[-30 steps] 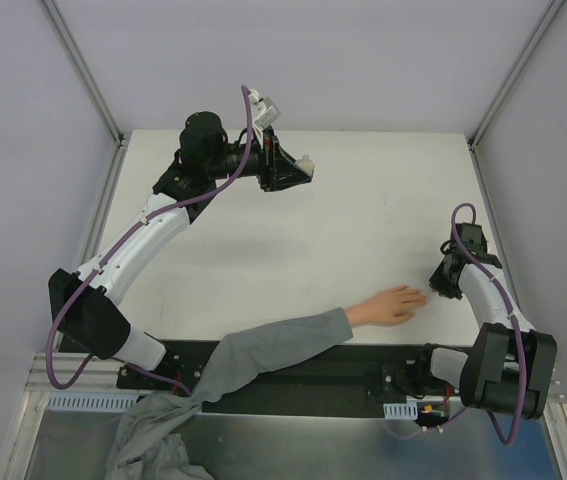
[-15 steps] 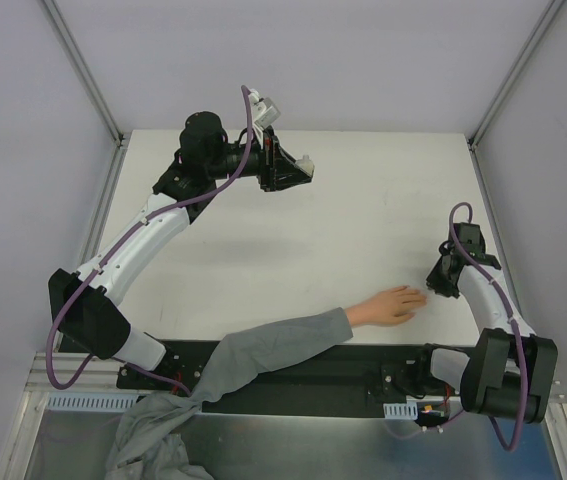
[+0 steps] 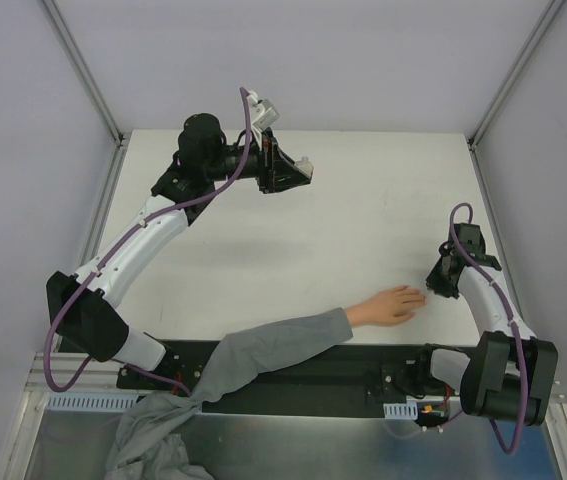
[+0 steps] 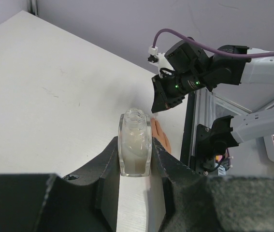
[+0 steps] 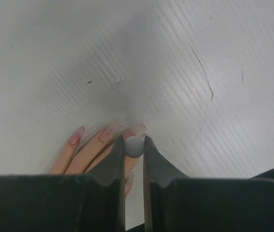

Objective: Paint the nails

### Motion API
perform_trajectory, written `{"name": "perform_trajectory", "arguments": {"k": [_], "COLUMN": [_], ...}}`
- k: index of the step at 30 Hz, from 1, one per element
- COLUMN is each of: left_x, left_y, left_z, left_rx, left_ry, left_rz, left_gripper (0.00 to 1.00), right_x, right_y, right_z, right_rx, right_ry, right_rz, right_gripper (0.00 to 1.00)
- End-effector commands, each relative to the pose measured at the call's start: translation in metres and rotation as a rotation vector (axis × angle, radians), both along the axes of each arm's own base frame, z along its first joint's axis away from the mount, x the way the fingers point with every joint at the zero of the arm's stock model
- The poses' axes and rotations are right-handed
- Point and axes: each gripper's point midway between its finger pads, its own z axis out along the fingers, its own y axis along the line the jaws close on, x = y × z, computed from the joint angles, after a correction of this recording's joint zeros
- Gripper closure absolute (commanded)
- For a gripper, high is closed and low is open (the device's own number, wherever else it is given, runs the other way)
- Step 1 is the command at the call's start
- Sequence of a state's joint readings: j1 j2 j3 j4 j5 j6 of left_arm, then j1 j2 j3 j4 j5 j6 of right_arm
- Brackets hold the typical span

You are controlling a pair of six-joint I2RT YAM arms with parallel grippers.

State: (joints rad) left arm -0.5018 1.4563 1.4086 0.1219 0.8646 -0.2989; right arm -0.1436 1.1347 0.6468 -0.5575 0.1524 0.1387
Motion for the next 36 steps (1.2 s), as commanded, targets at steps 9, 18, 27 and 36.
{"name": "perform_trajectory", "arguments": {"k": [9, 18, 27, 36], "left_x": [-0.011, -0.011, -0.009, -0.008], "left_y": [0.008, 0.007, 0.009, 0.009], "left_z": [0.029, 0.029, 0.029, 0.029], "left_rx": [-0.046, -0.046, -0.044, -0.044], "left_ry": [-0.090, -0.090, -0.092, -0.096], "left_rz": [-0.022, -0.025, -0.020, -0.016], "left_gripper": [1.00, 1.00, 1.00, 1.00], "right_x": [0.005, 0.006, 0.013, 0.018], "right_y": [-0.013, -0.020, -0.023, -0.023], "right_z": [0.001, 0.002, 0.004, 0.006], "right_rx": [-0.022, -0.042, -0.050, -0.048], "right_ry": [0.000, 0.004, -0.003, -0.004], "right_rz": [-0.044, -0.056, -0.054, -0.049], "right_gripper": [1.00, 1.00, 1.00, 1.00]}}
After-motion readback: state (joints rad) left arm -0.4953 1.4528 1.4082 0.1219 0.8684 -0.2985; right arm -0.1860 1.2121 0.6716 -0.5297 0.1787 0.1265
